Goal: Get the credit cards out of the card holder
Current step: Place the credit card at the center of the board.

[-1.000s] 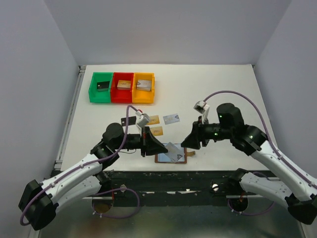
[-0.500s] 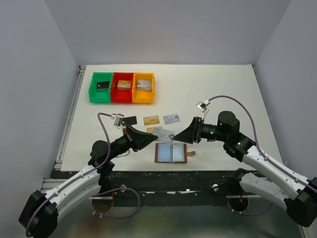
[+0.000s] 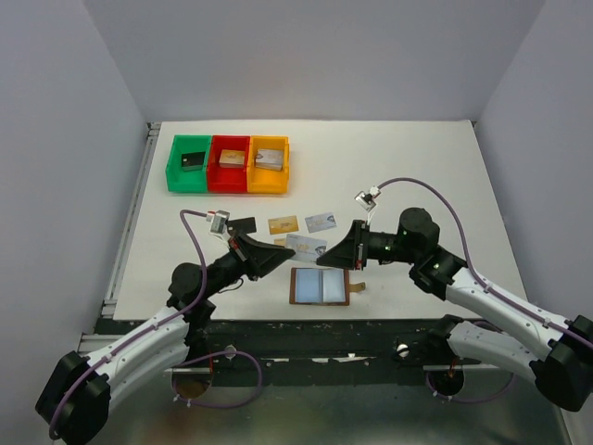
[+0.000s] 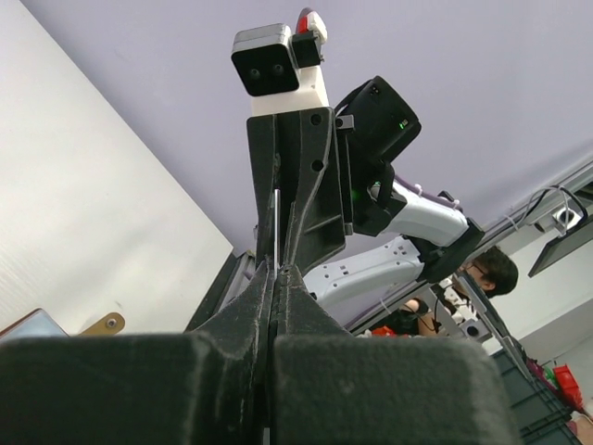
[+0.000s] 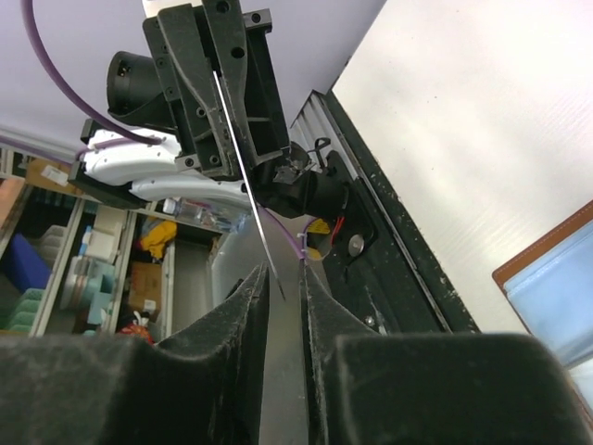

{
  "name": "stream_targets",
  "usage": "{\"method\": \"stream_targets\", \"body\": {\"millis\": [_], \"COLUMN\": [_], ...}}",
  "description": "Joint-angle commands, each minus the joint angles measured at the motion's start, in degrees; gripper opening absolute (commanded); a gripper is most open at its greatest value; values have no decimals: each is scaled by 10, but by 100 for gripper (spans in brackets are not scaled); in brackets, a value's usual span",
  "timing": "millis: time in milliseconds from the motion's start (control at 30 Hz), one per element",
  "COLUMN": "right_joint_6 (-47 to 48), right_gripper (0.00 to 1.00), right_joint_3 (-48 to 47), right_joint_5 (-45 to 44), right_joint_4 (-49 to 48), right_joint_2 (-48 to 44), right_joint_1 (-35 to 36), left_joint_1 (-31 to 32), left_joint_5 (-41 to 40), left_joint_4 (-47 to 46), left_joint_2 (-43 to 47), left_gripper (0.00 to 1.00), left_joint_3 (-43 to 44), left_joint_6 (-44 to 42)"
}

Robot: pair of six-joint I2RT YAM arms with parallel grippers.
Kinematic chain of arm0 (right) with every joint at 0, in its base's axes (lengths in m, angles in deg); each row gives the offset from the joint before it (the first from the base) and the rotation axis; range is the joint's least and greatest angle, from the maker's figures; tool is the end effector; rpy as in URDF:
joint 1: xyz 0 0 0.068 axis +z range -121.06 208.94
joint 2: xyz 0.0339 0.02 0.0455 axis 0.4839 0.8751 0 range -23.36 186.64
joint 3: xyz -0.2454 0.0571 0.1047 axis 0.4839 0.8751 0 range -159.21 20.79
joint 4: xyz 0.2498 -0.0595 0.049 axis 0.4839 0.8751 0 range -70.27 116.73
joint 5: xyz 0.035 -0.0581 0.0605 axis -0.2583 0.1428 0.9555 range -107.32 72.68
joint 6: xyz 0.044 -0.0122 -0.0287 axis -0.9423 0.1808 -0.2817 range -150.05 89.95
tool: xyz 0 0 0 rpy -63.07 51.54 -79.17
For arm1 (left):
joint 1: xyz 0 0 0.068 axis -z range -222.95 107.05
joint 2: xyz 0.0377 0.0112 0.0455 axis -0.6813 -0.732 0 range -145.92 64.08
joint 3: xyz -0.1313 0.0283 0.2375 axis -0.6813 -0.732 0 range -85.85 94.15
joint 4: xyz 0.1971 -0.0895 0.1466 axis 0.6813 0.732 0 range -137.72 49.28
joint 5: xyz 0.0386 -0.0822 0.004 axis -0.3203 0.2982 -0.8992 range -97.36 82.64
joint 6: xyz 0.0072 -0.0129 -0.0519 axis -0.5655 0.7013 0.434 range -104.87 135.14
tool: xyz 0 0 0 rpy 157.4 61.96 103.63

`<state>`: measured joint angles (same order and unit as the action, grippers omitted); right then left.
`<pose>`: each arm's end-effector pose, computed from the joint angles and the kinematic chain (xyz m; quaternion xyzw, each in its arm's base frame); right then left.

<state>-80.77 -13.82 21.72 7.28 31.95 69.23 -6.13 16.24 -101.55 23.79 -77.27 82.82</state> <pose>0.1538 0.1598 0.2856 -0.1530 0.7296 0.6171 0.2521 0.1175 -0.1057 0.2467 0.0181 0.5720 -0.7120 0.4069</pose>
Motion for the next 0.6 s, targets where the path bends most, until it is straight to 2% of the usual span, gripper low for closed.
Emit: {"method": "stream_targets", "body": {"millis": [0,67,100,133,167,233,267,300,367,467,500,567], "right_joint_6": [0,4,8,12,24,72,94,114,156,209,218,232], "right_gripper": [17,0,0,0,0,0,0,0,0,0,0,0], "right_joint_3": [-11,-13,-16,-18,-24,-55,-73,-91,-119,-158,-167,-175], "right_joint_5": [3,7,6,2,-5,-22,-20,-14,-16,-48,-54,-65], "right_joint_4": [-26,-23,-18,-12,17,110,163,198,272,383,401,428], "right_joint_2": [-3,-3,-5,-8,-14,-21,-19,-13,0,41,59,99], "right_joint_1": [4,4,4,4,3,-2,-10,-22,-44,-62,-69,-87], "left_joint_1": [-2,-2,-3,-3,-4,-15,-24,-37,-61,-90,-96,-99], "left_joint_5": [-14,-8,-3,0,0,-6,-15,-25,-50,-99,-101,-95], "left_joint_4": [-18,-13,-6,8,39,129,180,254,399,629,675,708], "left_joint_2": [7,11,15,21,36,75,97,122,154,110,88,59], "left_gripper": [0,0,0,5,34,66,78,83,86,87,87,86], "left_joint_3": [-2,-2,-2,-1,1,13,21,30,70,155,174,187], "left_joint_6": [3,-4,-10,-19,-28,-54,-67,-82,-113,-163,-177,-188]}}
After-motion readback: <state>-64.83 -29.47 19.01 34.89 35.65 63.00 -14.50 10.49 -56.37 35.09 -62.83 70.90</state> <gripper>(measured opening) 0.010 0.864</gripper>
